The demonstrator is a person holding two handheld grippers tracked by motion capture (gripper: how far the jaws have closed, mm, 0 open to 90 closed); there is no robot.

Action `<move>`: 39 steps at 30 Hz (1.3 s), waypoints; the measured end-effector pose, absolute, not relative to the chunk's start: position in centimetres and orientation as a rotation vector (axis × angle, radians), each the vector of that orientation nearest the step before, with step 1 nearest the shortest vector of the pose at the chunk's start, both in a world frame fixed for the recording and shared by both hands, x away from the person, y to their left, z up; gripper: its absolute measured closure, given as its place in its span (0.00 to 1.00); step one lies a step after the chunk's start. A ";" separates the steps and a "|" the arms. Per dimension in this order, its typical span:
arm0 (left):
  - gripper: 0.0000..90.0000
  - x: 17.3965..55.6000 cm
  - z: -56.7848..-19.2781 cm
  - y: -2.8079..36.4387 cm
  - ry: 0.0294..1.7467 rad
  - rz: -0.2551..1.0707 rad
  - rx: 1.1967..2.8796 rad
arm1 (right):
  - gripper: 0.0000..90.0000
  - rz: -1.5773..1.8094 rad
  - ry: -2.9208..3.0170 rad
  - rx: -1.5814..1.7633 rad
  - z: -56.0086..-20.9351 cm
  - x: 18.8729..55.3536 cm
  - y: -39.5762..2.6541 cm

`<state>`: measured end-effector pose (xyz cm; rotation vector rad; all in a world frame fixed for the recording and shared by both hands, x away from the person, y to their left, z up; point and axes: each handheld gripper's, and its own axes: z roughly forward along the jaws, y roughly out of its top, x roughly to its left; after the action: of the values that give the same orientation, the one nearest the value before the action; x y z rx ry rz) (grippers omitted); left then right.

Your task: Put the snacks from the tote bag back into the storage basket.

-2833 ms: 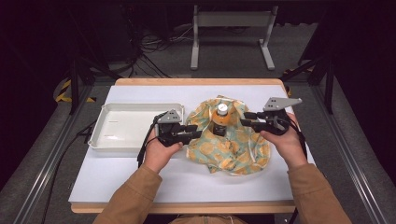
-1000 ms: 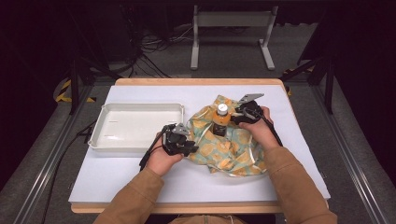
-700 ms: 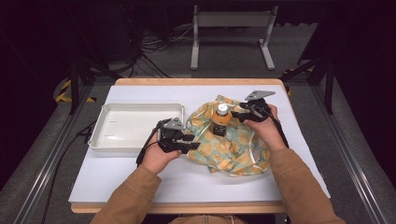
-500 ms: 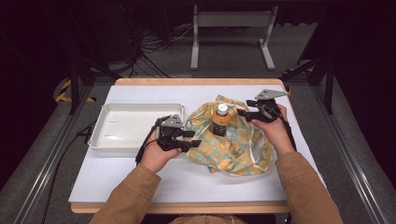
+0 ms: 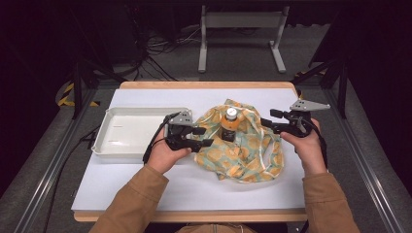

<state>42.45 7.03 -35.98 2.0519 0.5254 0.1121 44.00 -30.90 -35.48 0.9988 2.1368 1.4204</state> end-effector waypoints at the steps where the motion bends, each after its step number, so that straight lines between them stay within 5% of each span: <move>1: 0.50 42.4 -36.0 7.0 0.525 0.112 2.052 | 0.43 1.420 2.137 0.999 -35.5 44.0 -30.9; 39: 0.39 48.1 -35.4 1.3 0.438 0.094 1.879 | 0.44 1.510 2.071 1.005 -34.3 39.0 -34.5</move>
<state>48.13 1.29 -35.44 1.8785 0.4382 0.0945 38.98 -34.45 -34.26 1.0051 2.0709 1.5103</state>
